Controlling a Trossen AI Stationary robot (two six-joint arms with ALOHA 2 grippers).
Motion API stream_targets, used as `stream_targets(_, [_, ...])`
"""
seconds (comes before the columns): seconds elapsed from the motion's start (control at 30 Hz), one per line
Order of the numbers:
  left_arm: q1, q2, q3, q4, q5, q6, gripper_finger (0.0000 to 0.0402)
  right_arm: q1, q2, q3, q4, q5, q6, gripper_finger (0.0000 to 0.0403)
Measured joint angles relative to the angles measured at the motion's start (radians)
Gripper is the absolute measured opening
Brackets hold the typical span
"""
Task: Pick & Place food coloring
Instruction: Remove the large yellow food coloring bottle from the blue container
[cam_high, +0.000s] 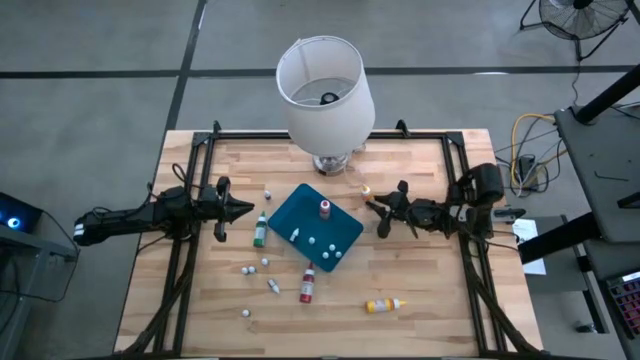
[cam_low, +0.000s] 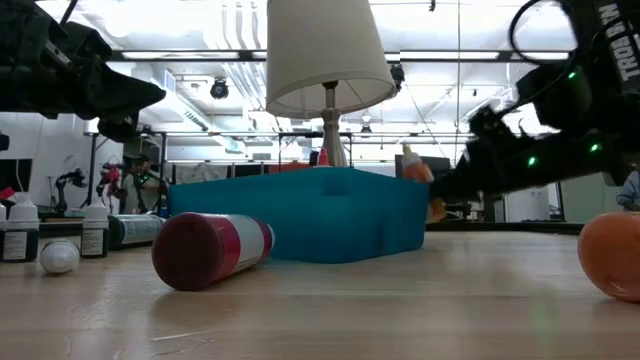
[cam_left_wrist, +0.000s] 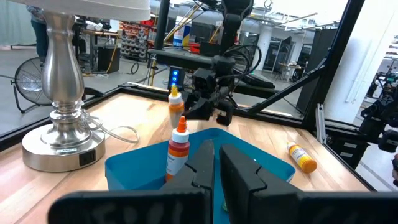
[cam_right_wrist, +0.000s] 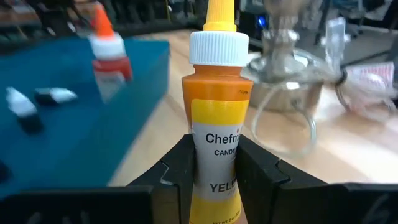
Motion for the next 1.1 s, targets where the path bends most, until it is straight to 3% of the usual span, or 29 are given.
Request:
stream_targets(0.3, [0.000, 0.000, 0.000, 0.000, 0.000, 0.000, 0.0000, 0.087, -0.213, -0.055, 0.003, -0.077, 0.000, 0.0089])
stream_targets(0.57, [0.000, 0.000, 0.000, 0.000, 0.000, 0.000, 0.0000, 0.179, -0.369, -0.057, -0.104, -0.089, 0.001, 0.0089])
stream_targets(1.1, [0.000, 0.000, 0.000, 0.000, 0.000, 0.000, 0.0000, 0.382, -0.413, -0.001, -0.195, -0.111, -0.011, 0.0089])
